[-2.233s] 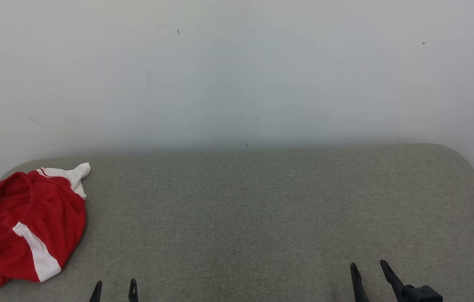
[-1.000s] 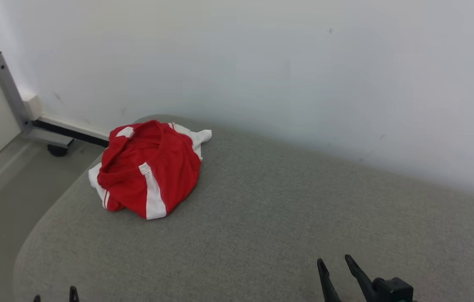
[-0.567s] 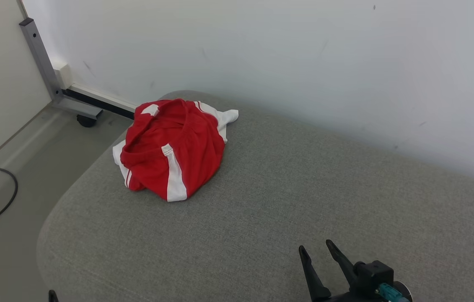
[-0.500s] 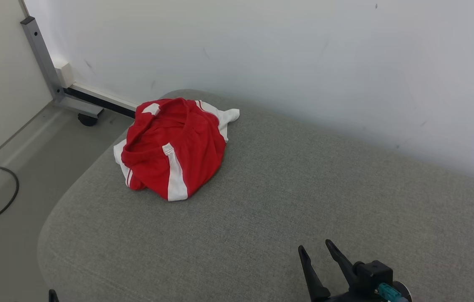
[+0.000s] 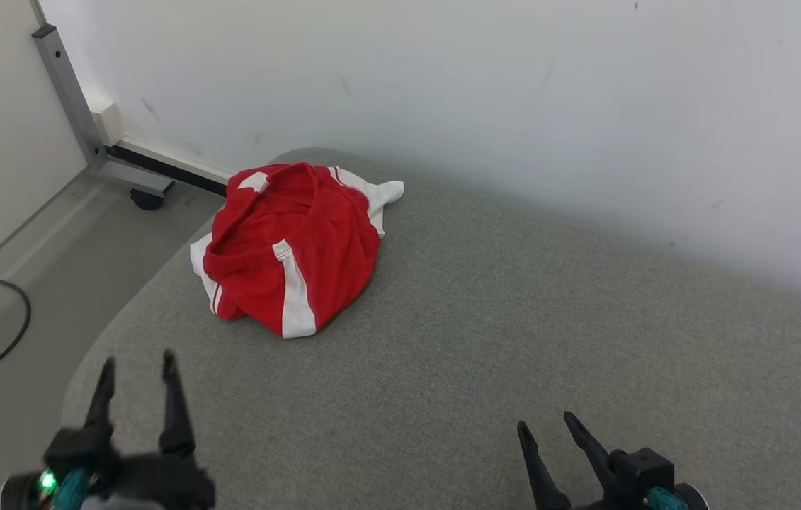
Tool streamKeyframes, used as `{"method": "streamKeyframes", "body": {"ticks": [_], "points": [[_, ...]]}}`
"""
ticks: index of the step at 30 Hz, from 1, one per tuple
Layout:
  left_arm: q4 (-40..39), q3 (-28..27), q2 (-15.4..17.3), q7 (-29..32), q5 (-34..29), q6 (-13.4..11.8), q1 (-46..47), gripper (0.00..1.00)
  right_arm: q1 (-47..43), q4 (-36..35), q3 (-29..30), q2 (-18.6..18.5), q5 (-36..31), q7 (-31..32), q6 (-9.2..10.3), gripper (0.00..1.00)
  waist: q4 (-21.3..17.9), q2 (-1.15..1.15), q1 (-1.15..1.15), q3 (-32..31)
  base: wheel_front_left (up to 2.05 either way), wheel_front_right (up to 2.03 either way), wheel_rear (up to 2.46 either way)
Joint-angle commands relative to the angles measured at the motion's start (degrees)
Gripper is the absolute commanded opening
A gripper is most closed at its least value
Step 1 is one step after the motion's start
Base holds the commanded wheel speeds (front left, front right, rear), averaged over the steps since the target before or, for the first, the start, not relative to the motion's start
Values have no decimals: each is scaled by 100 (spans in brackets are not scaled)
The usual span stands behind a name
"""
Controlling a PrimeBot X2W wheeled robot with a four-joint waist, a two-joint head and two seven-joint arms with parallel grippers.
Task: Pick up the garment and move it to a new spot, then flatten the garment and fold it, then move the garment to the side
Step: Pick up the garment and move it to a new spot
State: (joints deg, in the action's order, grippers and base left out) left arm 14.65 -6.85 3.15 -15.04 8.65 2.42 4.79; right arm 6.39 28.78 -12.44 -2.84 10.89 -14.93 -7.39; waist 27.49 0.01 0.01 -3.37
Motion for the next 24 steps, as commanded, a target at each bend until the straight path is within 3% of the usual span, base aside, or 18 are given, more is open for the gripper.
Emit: {"method": "streamKeyframes", "body": {"ticks": [1, 7, 9, 14, 24], "points": [[296, 218, 7, -16, -188, 76, 512, 100, -135, -64, 63, -9, -92, -16, -19, 100, -7, -1, -1, 11, 0, 0, 0], [1631, 823, 138, 59, -480, 315, 2005, 100, -614, -443, 308, -10, -322, 140, -19, 100, -95, -1, -1, 82, 0, 0, 0], [2486, 911, 309, 518, -501, 358, 2707, 100, -737, -922, 261, -5, -582, 418, -19, 100, -499, -1, -1, 478, 0, 0, 0], [3456, 417, 292, 1380, 74, 161, 3705, 100, -929, -1844, 304, -134, -927, 894, -19, 100, -1069, -1, -1, 1193, 0, 0, 0], [4415, 281, 434, 2150, 607, 394, 4691, 100, -1125, -3314, 368, -389, -1042, 1474, -19, 100, -1674, -1, -1, 2212, 0, 0, 0]]}}
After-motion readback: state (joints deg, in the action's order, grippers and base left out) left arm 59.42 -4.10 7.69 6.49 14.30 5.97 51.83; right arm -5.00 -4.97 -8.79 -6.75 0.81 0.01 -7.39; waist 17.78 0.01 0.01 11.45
